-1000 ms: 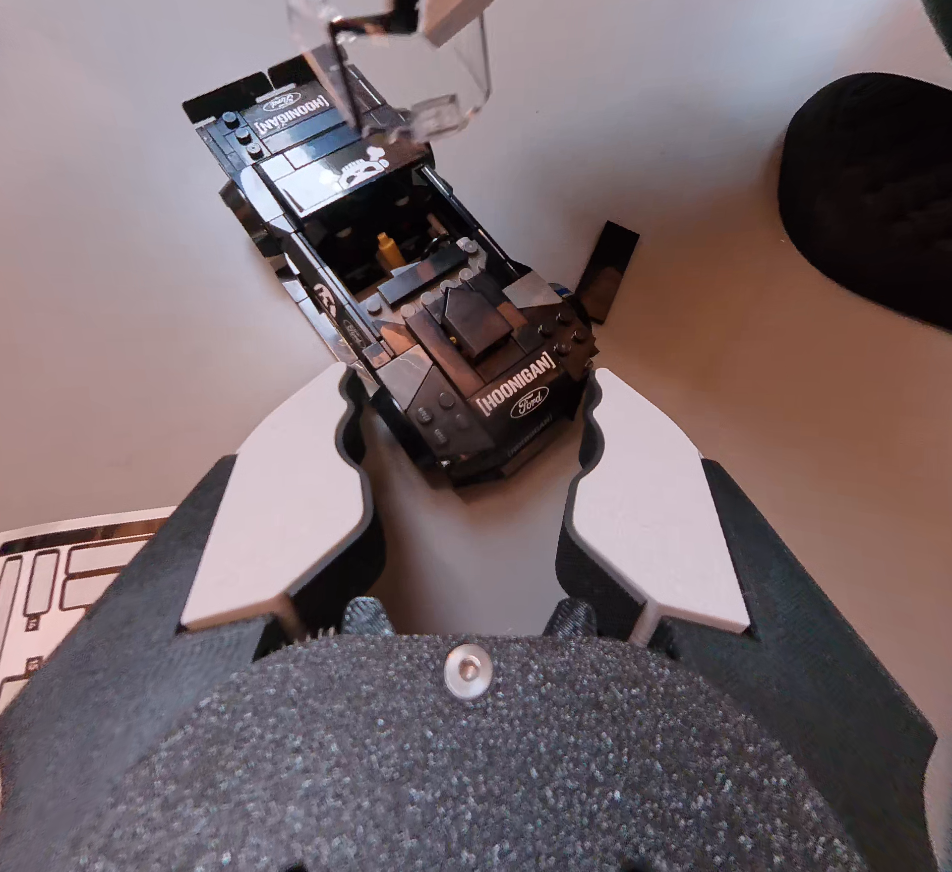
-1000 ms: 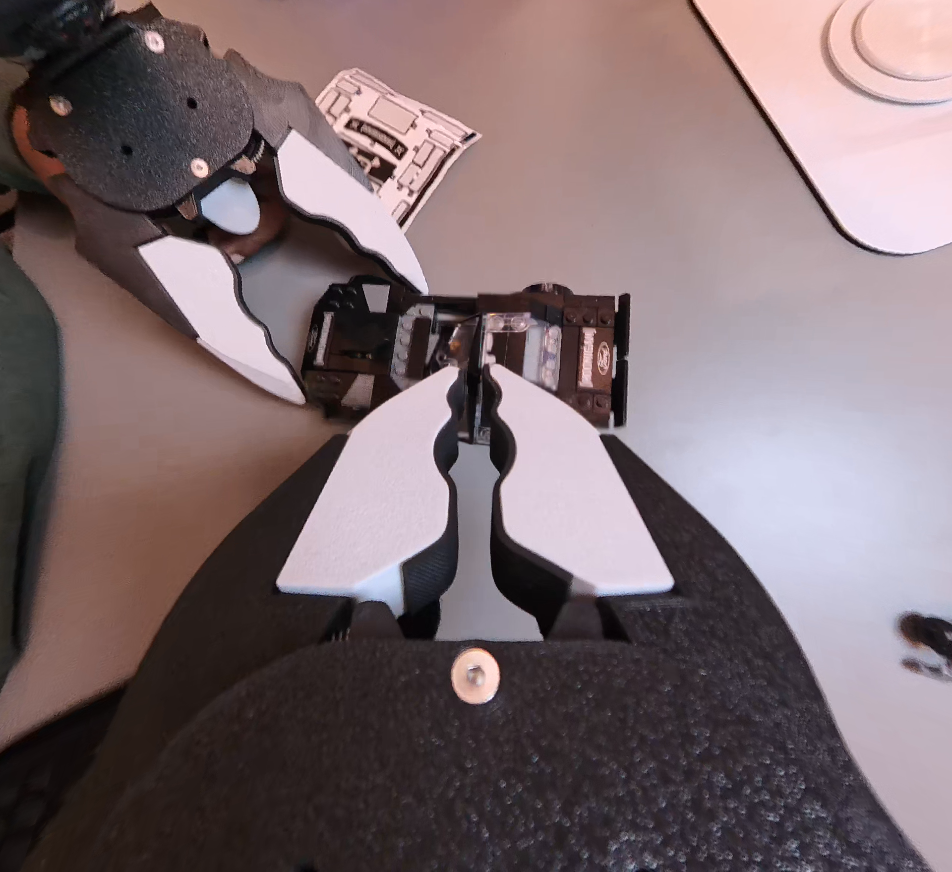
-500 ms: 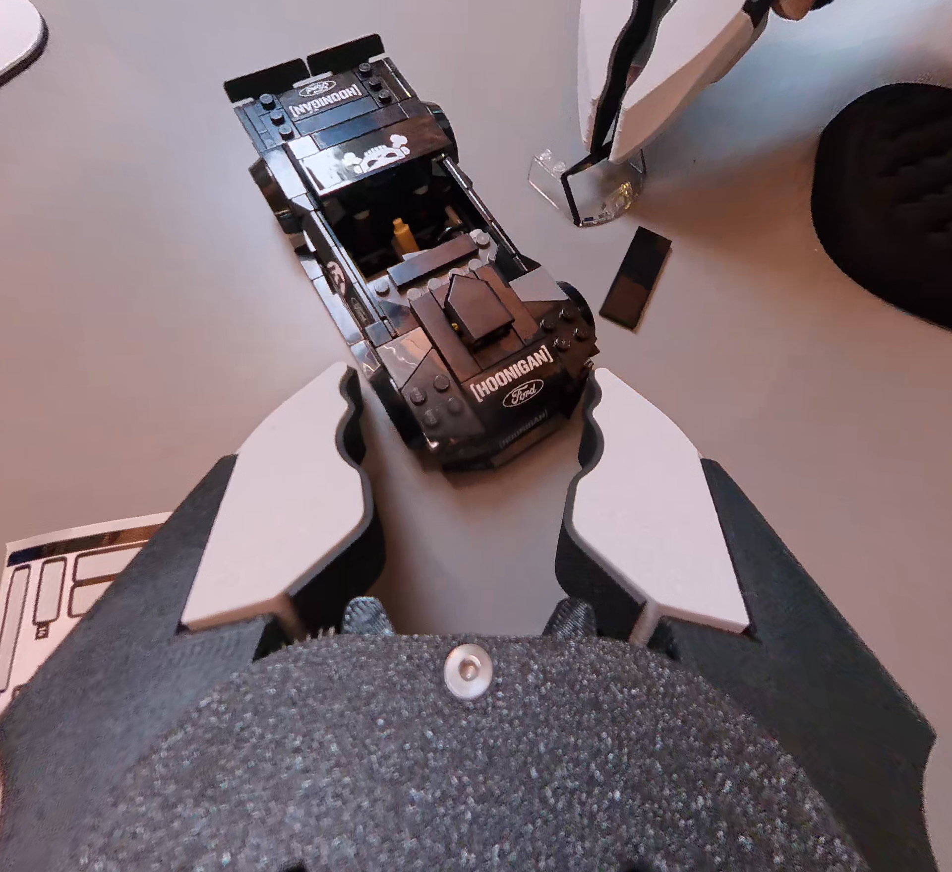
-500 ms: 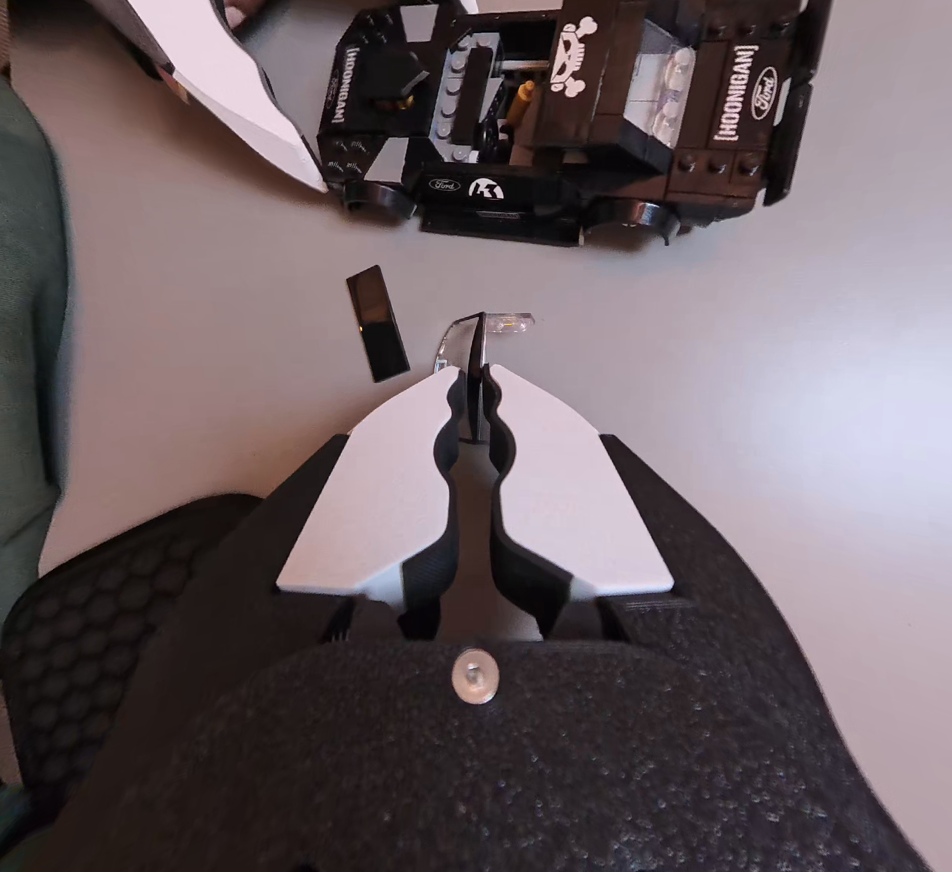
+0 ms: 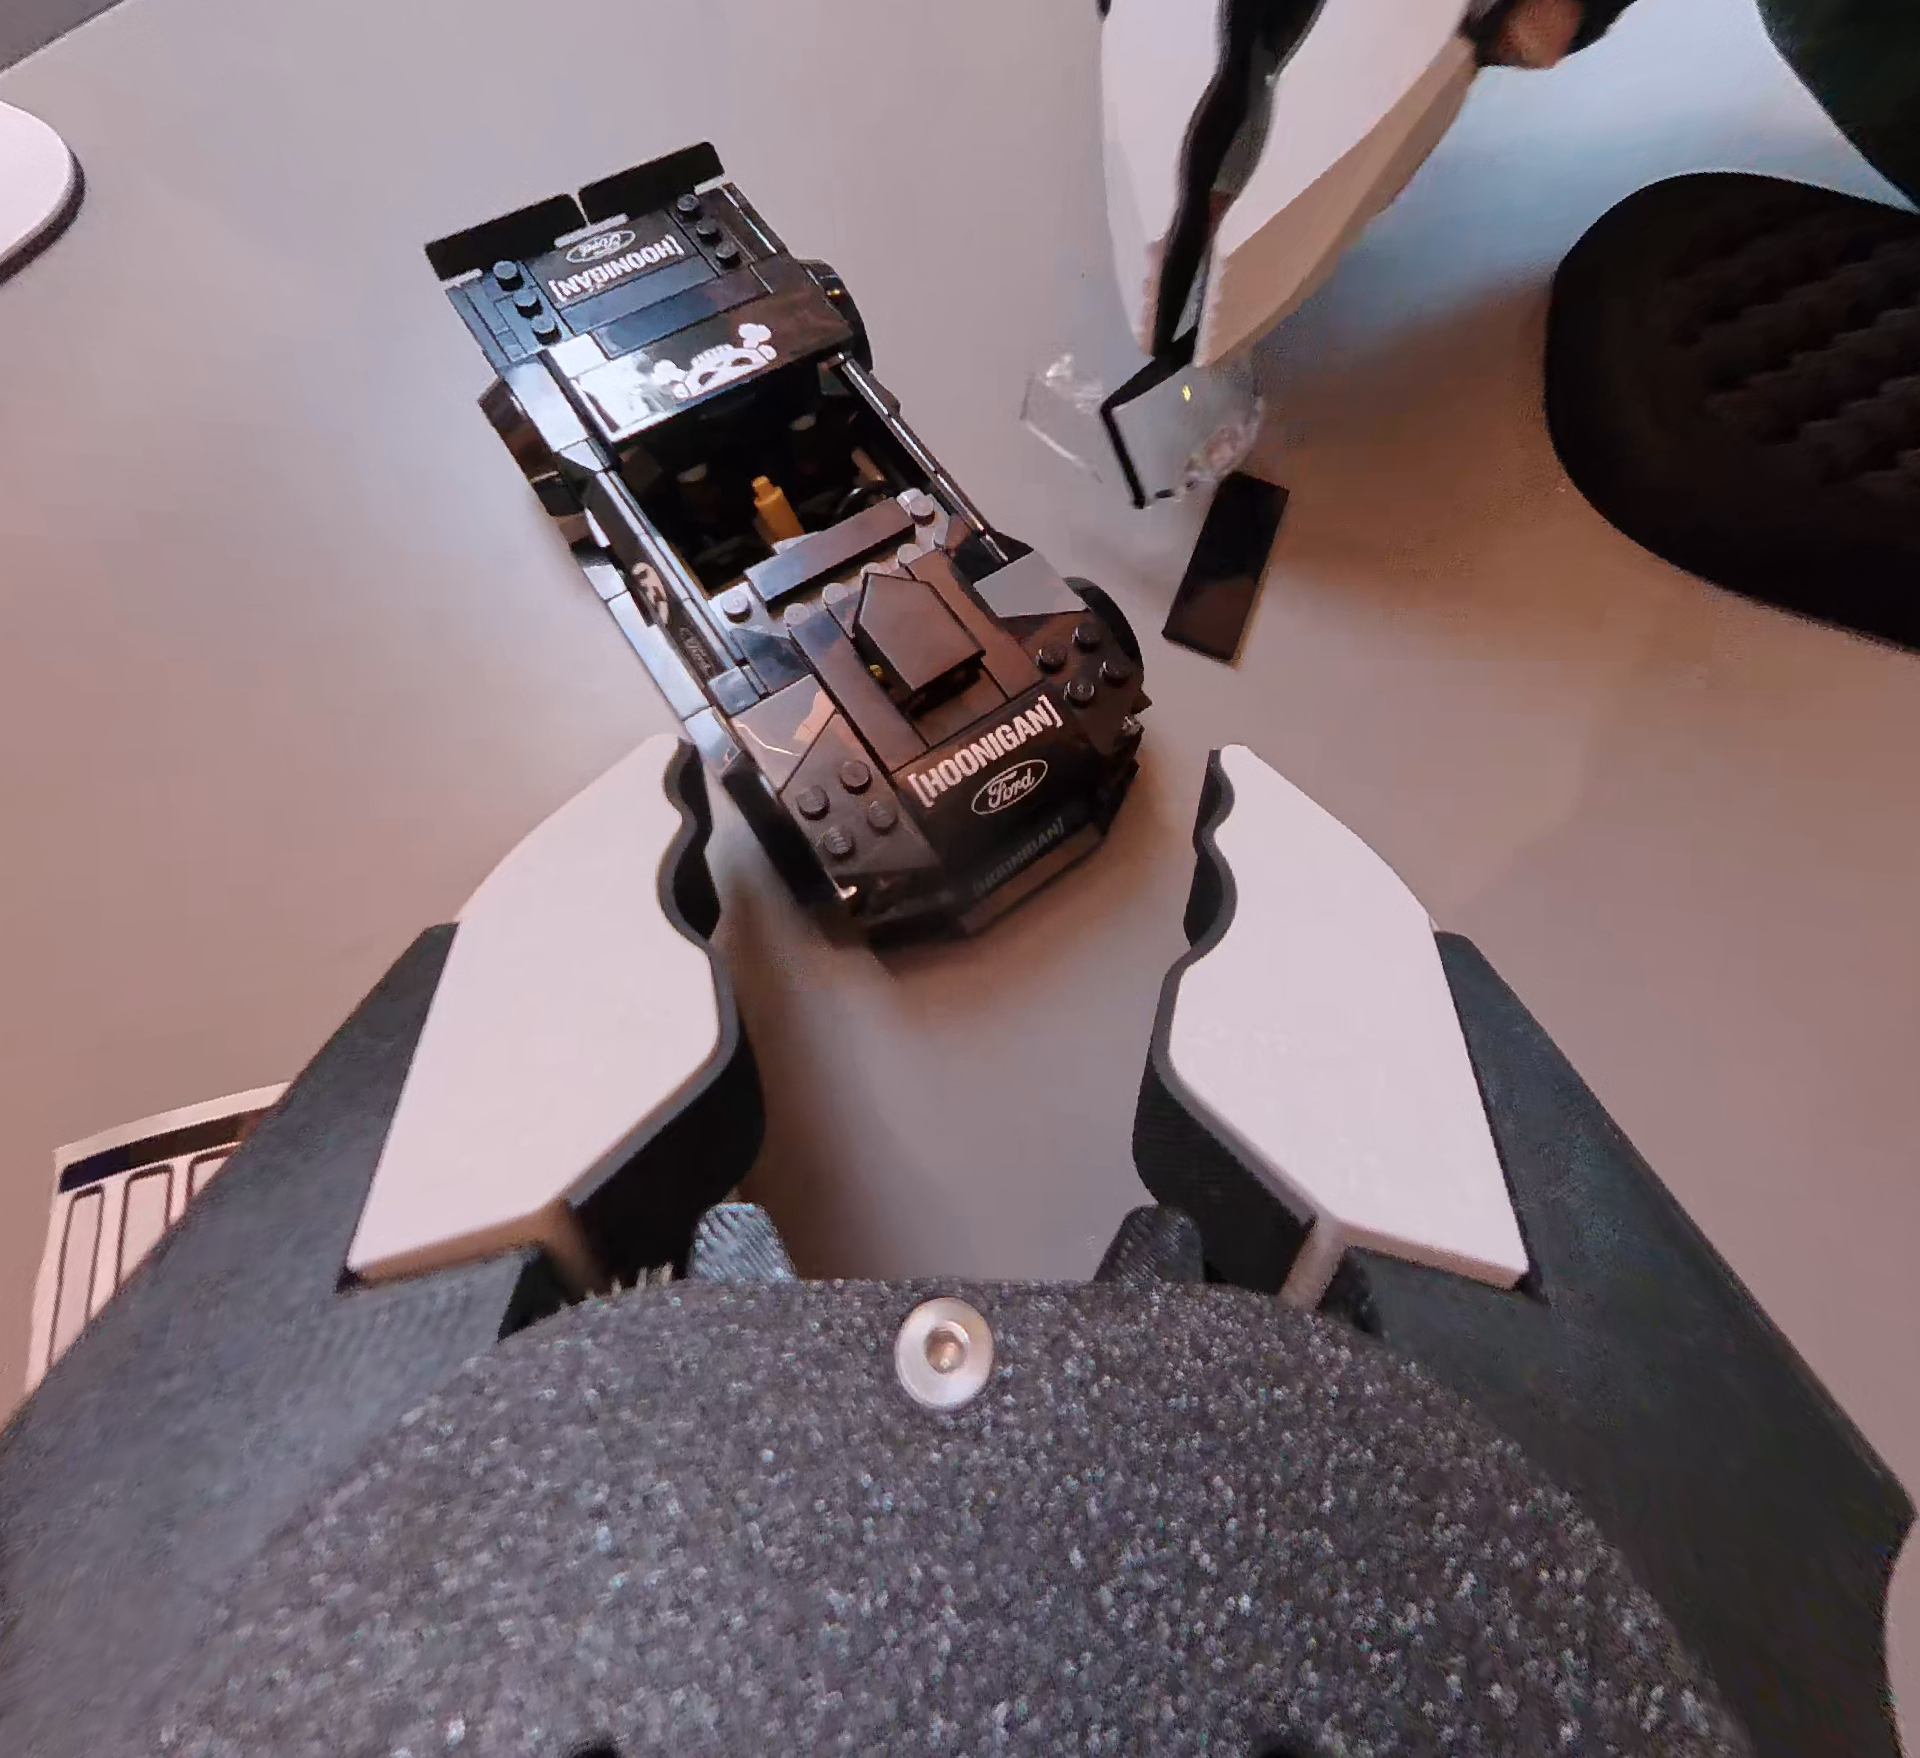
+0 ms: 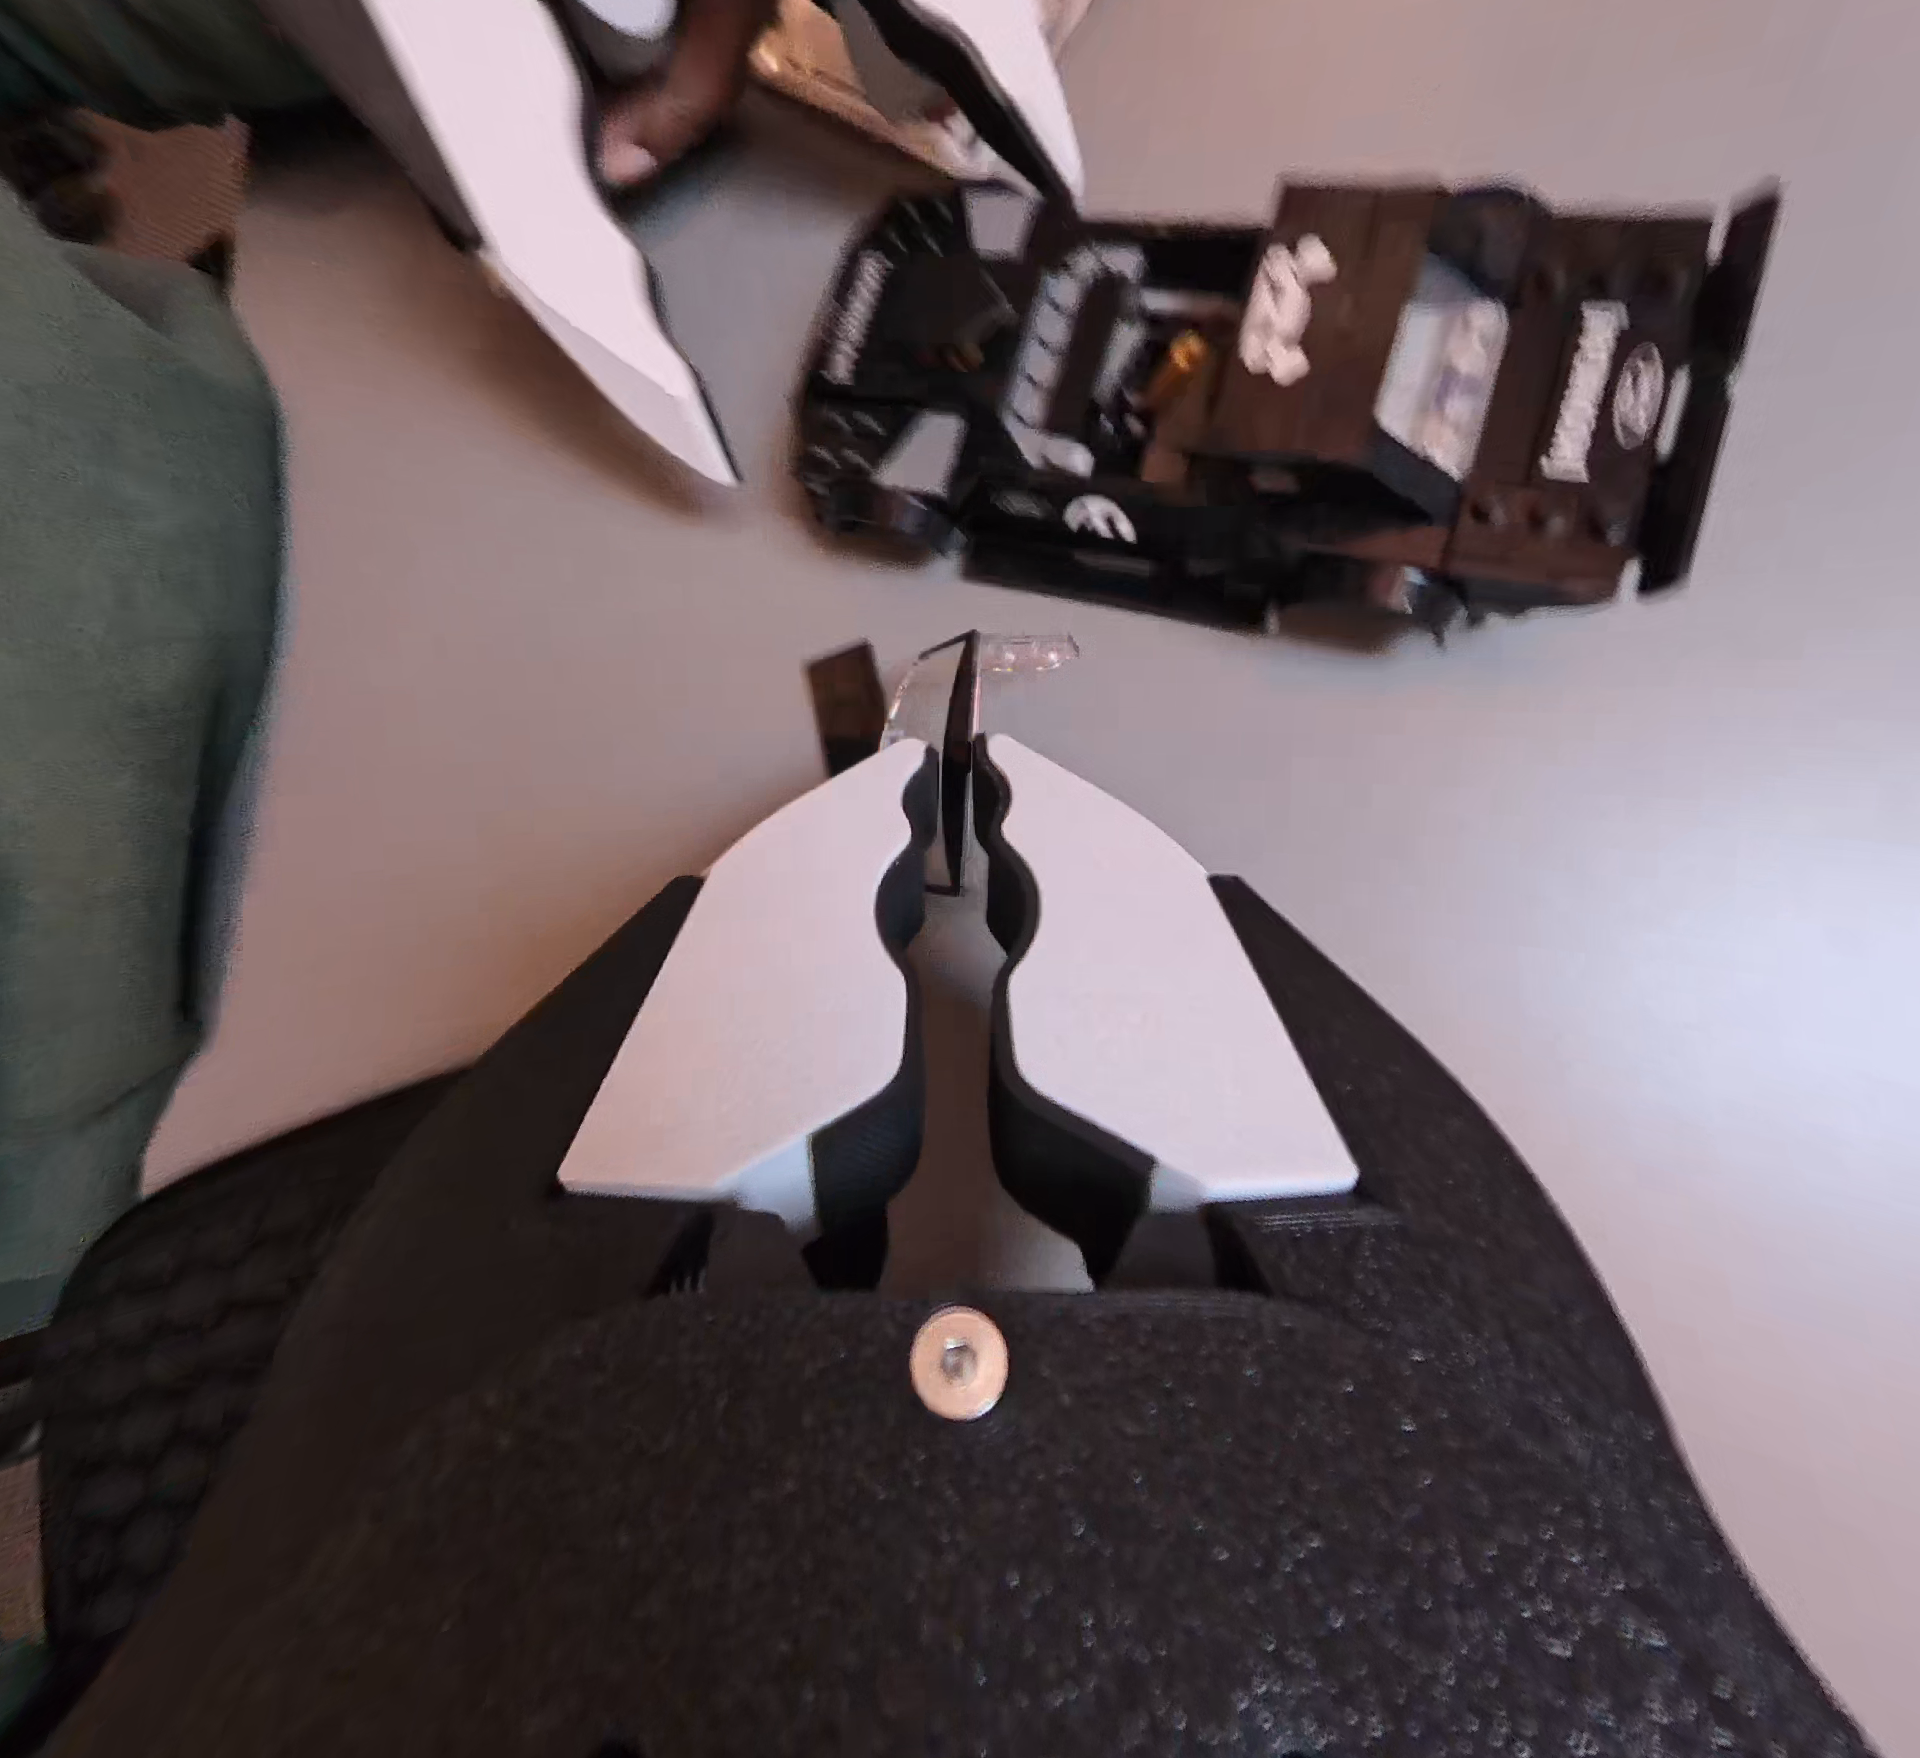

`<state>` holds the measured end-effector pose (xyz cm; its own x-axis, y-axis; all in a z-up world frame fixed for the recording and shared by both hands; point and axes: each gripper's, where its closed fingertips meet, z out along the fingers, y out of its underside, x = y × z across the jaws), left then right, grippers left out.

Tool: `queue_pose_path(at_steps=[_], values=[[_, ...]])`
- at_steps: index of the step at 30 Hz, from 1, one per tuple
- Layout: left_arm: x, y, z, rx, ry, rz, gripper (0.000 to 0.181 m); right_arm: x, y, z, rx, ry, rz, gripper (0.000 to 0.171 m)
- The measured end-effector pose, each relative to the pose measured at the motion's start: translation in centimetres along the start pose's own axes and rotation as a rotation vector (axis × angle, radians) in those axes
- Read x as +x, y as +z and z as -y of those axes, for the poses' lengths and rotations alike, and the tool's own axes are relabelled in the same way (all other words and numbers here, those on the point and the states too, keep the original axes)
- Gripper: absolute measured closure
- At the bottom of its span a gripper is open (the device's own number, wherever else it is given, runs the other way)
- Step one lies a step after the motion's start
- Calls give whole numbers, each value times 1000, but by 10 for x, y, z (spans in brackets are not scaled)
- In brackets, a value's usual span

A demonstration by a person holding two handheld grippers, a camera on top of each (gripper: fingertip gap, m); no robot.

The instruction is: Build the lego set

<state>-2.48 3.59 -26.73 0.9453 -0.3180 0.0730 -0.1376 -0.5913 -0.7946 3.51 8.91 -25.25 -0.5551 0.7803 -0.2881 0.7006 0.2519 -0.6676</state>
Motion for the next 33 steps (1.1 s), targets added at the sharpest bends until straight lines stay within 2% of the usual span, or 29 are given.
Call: queue_pose_path(at_steps=[4,9,13,17,21,24,29,33], values=[[-5,-8,8,41,-15,-7,92,-36,4,15,0,-106,62,165],[-21,-24,23,131,-37,34,100,-61,41,0,-143,-180,121,165],[-46,-39,26,141,-9,144,103,-57,51,-4,-176,-176,100,159],[-86,-65,14,68,29,290,100,-58,34,8,-103,-195,87,148],[-104,-84,-15,-34,-43,260,103,-32,5,40,77,-165,-64,146],[-102,-87,-37,-127,-63,205,102,-14,9,56,128,-139,-201,137],[-88,-82,-67,-270,-70,123,91,-15,54,60,-18,-220,-343,106],[-87,-81,-81,-327,-68,123,84,2,63,49,-120,-260,-457,108]])
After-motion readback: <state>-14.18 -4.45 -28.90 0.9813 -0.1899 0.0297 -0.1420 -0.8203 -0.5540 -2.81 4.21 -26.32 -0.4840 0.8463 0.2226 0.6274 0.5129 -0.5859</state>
